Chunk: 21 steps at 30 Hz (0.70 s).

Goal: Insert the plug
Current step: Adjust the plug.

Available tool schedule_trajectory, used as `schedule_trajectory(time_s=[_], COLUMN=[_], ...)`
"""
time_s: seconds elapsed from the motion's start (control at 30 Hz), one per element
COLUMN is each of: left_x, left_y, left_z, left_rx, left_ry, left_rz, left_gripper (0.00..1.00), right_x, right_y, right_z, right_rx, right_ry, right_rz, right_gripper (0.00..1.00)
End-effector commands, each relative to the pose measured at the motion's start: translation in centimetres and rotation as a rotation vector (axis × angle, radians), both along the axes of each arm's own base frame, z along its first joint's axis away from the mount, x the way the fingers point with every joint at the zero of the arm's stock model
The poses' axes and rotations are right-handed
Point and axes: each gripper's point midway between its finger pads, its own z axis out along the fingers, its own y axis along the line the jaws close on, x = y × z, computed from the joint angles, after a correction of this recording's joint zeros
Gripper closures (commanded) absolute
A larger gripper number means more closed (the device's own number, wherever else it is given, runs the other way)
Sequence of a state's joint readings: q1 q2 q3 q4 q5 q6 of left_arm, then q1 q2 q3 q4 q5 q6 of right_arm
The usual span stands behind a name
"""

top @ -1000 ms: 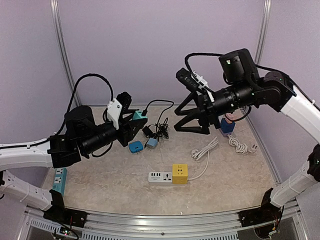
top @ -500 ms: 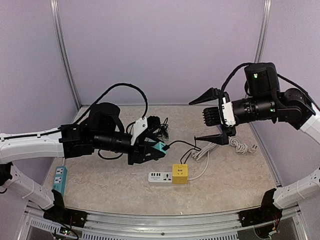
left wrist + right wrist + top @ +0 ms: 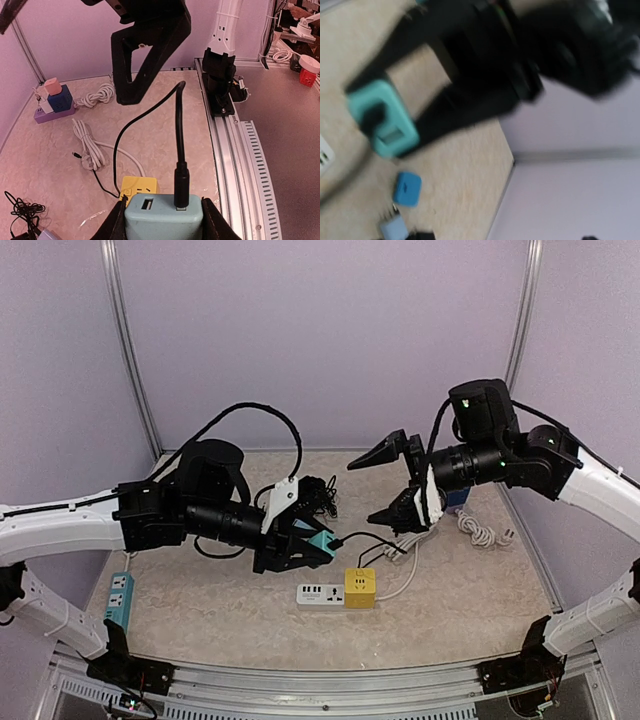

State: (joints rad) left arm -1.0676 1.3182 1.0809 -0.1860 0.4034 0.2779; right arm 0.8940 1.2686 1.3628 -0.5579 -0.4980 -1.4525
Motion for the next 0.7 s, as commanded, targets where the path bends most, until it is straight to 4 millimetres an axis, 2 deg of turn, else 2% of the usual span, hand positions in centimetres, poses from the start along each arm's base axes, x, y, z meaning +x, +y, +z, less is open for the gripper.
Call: schedule_trajectory(time_s=[0.0, 0.07, 0.23, 0.47, 0.67], left_x=[-0.1, 0.0, 0.2, -0.2, -0.3], left_y=[-0.1, -0.3, -0.9, -1.3, -1.4], left_z=[1.1, 1.3, 1.2, 1.2, 1.6], left_rx=[-0.015, -0.021, -0.017, -0.022, -0.032], left_ry=[-0.023, -0.022, 0.003, 0.009, -0.005], left_rz=[-0.013, -0.020, -0.040, -0.075, -0.092], left_gripper=[1.00, 1.00, 1.00, 1.00, 1.00], right_x=[-3.2, -3.9, -4.7, -4.3, -4.7], right_y=[0.7, 1.5, 2.6, 4.0, 4.8], right_z=[-1.3, -2.8, -4.2, -4.9, -6.0], right_rx=[-0.008, -0.023, -0.049, -0.066, -0.103], right_ry=[-0.057, -0.074, -0.080, -0.099, -0.103], right_rz=[0.184, 0.209, 0.245, 0.271, 0.297], right_gripper=[0.19, 0.19, 0.20, 0.25, 0.37])
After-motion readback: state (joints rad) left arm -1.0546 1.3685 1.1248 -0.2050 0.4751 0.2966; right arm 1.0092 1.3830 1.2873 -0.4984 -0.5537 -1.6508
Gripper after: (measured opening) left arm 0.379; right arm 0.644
